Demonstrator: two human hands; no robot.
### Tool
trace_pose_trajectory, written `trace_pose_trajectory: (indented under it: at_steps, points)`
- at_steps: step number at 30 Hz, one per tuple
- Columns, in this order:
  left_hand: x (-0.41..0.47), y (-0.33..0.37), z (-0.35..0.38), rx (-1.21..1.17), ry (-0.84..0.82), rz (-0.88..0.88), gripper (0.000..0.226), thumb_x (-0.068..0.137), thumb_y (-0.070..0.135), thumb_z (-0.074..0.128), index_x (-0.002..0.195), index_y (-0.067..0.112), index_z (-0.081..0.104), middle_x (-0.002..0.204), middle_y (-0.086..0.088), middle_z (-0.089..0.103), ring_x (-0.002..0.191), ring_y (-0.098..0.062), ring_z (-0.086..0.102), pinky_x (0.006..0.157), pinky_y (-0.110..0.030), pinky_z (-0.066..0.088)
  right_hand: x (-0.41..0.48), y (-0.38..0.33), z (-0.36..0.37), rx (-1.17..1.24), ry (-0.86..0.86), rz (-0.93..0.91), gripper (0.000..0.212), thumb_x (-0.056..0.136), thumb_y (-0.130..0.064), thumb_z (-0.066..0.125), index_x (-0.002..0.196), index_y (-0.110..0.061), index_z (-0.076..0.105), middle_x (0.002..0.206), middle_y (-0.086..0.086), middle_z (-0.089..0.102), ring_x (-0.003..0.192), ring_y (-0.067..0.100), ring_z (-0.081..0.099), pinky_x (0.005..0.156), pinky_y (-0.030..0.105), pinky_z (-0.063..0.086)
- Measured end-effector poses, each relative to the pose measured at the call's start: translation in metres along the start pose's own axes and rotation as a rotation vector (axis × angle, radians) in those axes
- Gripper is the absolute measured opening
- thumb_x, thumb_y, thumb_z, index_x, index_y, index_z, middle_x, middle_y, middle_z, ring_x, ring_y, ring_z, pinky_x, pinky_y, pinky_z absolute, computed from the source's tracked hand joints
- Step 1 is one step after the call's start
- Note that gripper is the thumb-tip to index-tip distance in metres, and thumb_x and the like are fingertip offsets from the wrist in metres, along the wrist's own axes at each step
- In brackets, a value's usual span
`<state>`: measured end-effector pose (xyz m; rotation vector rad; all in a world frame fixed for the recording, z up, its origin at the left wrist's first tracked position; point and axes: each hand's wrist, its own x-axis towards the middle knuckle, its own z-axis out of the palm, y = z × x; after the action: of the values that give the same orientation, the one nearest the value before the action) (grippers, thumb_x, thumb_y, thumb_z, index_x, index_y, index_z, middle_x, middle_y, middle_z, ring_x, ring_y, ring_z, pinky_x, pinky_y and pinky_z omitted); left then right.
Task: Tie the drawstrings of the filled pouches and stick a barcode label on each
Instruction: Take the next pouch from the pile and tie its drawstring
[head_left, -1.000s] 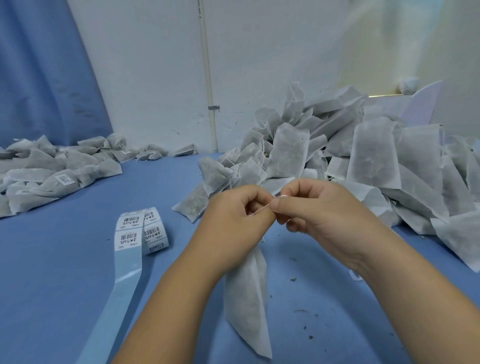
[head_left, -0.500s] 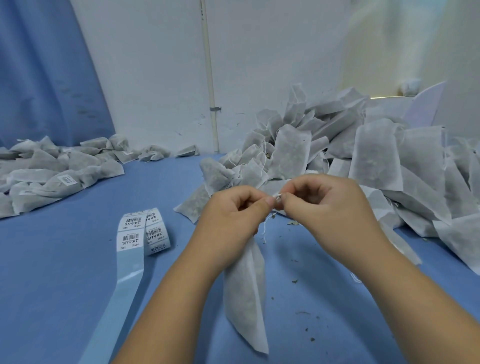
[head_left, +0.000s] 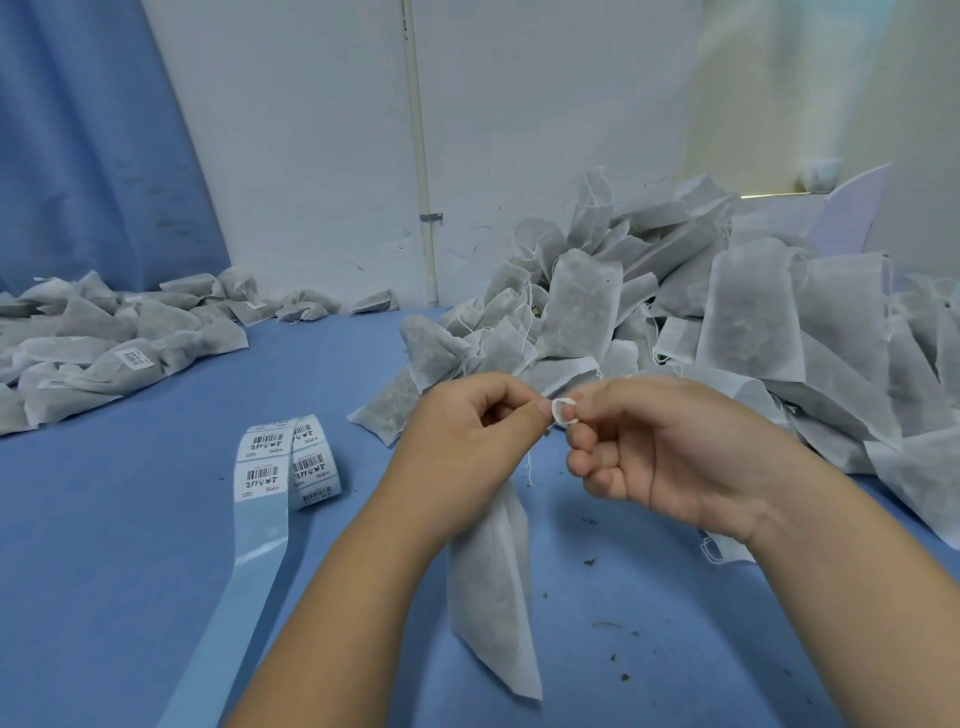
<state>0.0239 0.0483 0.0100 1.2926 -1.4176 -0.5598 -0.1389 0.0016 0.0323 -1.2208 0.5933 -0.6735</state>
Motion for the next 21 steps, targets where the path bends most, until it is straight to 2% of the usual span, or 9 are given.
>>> trace_pose_trajectory:
  at_steps: [3, 7, 11, 16, 19, 21]
  points:
    - [-0.001, 0.0, 0.0, 0.007, -0.003, 0.007, 0.024, 0.087, 0.021, 0.07, 0.064, 0.03, 0.07, 0.058, 0.007, 0.055, 0.054, -0.008, 0.045, 0.054, -0.02, 0.04, 0.001, 0.002, -0.002, 0.001, 0.006, -0.022, 0.007, 0.078, -0.008, 0.065, 0.08, -0.002, 0.069, 0.067, 0.012, 0.061, 0.063, 0.024, 0.066, 0.053, 0.025, 0.053]
    - [-0.001, -0.001, -0.001, 0.016, -0.02, 0.023, 0.025, 0.088, 0.018, 0.068, 0.064, 0.027, 0.069, 0.057, 0.008, 0.053, 0.053, -0.007, 0.044, 0.053, -0.018, 0.038, 0.003, 0.006, 0.0, -0.2, 0.068, -0.138, 0.023, 0.063, -0.015, 0.086, 0.072, -0.01, 0.066, 0.07, 0.007, 0.063, 0.068, 0.017, 0.064, 0.059, 0.022, 0.051]
    - [-0.001, -0.002, -0.001, 0.028, -0.018, 0.025, 0.028, 0.089, 0.019, 0.068, 0.063, 0.03, 0.069, 0.055, 0.01, 0.051, 0.053, -0.008, 0.043, 0.052, -0.019, 0.038, 0.003, 0.009, 0.002, -0.357, 0.205, -0.319, 0.01, 0.073, -0.016, 0.077, 0.067, -0.015, 0.069, 0.074, 0.007, 0.073, 0.072, 0.017, 0.07, 0.062, 0.019, 0.051]
    - [0.0, -0.001, 0.0, -0.016, 0.001, 0.022, 0.017, 0.081, 0.033, 0.064, 0.065, 0.029, 0.07, 0.059, 0.004, 0.054, 0.056, -0.011, 0.045, 0.057, -0.026, 0.04, 0.001, 0.008, 0.008, -0.463, 0.283, -0.475, 0.013, 0.081, -0.007, 0.071, 0.072, -0.016, 0.074, 0.069, 0.008, 0.074, 0.071, 0.022, 0.073, 0.06, 0.022, 0.054]
    - [0.001, -0.003, 0.0, -0.027, 0.02, 0.003, 0.027, 0.088, 0.022, 0.067, 0.063, 0.029, 0.07, 0.055, 0.012, 0.055, 0.054, -0.007, 0.047, 0.058, -0.023, 0.042, 0.001, 0.009, 0.009, -0.475, 0.372, -0.536, 0.018, 0.08, -0.002, 0.07, 0.071, -0.016, 0.076, 0.067, 0.005, 0.073, 0.066, 0.016, 0.072, 0.057, 0.021, 0.055]
    - [0.002, -0.005, -0.001, -0.035, 0.035, -0.016, 0.024, 0.089, 0.019, 0.067, 0.065, 0.023, 0.07, 0.053, 0.014, 0.055, 0.053, -0.004, 0.049, 0.056, -0.019, 0.043, 0.001, 0.008, 0.009, -0.486, 0.42, -0.542, 0.019, 0.08, -0.002, 0.072, 0.074, -0.02, 0.077, 0.068, 0.0, 0.074, 0.062, 0.013, 0.071, 0.057, 0.018, 0.054]
